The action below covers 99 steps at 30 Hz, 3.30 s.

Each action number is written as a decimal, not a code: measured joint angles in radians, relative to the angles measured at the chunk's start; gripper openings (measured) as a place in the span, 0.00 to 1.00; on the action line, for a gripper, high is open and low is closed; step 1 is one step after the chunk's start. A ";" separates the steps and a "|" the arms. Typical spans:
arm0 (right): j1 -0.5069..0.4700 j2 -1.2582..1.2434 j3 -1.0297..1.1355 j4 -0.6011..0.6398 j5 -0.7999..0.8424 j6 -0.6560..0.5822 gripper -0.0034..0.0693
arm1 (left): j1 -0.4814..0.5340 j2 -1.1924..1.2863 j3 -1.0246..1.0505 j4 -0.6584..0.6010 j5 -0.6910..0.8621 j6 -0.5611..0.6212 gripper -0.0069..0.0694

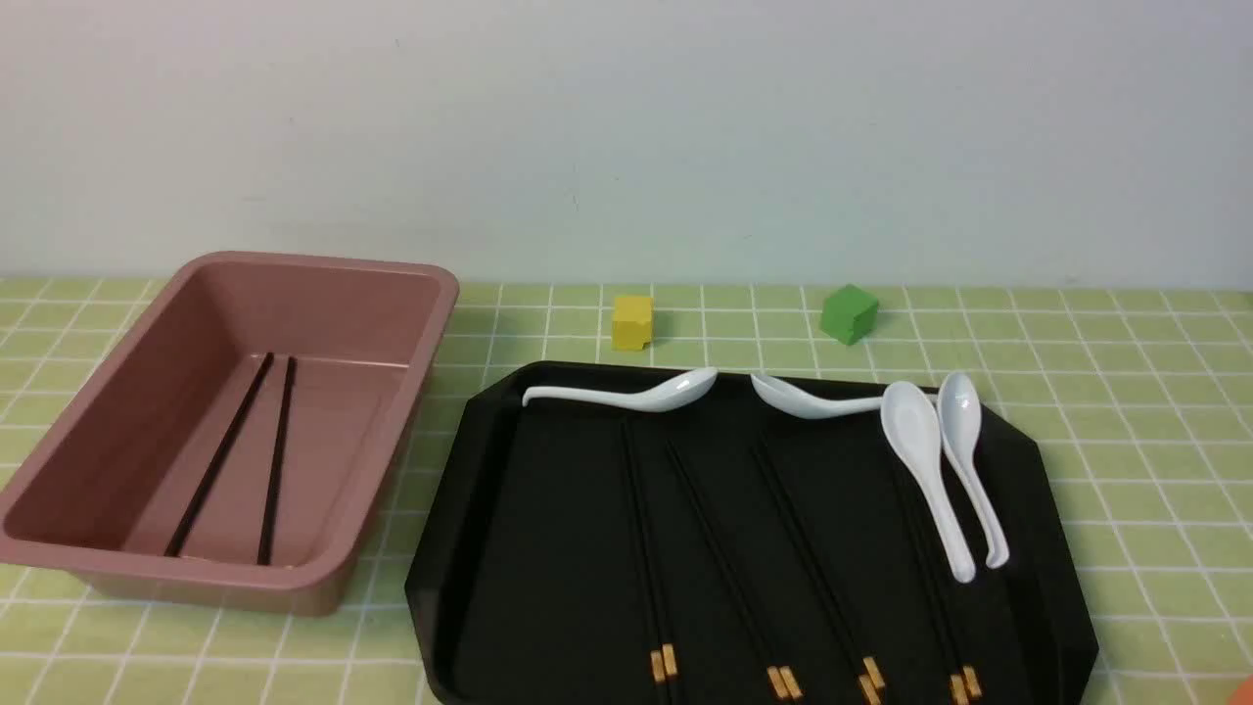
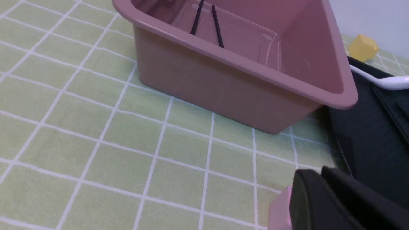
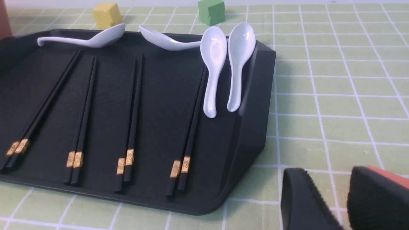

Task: On green tablecloth take chopsticks from black tray and put them in box.
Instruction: 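Reach over to the black tray and grasp a pair of chopsticks with the left gripper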

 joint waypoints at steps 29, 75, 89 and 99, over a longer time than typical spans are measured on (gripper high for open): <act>0.000 0.000 0.000 0.000 0.000 0.000 0.38 | 0.000 0.000 0.000 0.000 0.000 0.000 0.20; 0.000 0.000 0.000 0.000 0.000 0.000 0.38 | 0.000 0.382 -0.456 -0.637 0.309 -0.029 0.10; 0.000 0.000 0.000 0.000 0.000 0.000 0.38 | -0.043 1.135 -0.728 -0.444 0.730 0.098 0.08; 0.000 0.000 0.000 0.000 0.000 0.000 0.38 | -0.445 1.306 -0.955 -0.162 0.664 -0.278 0.17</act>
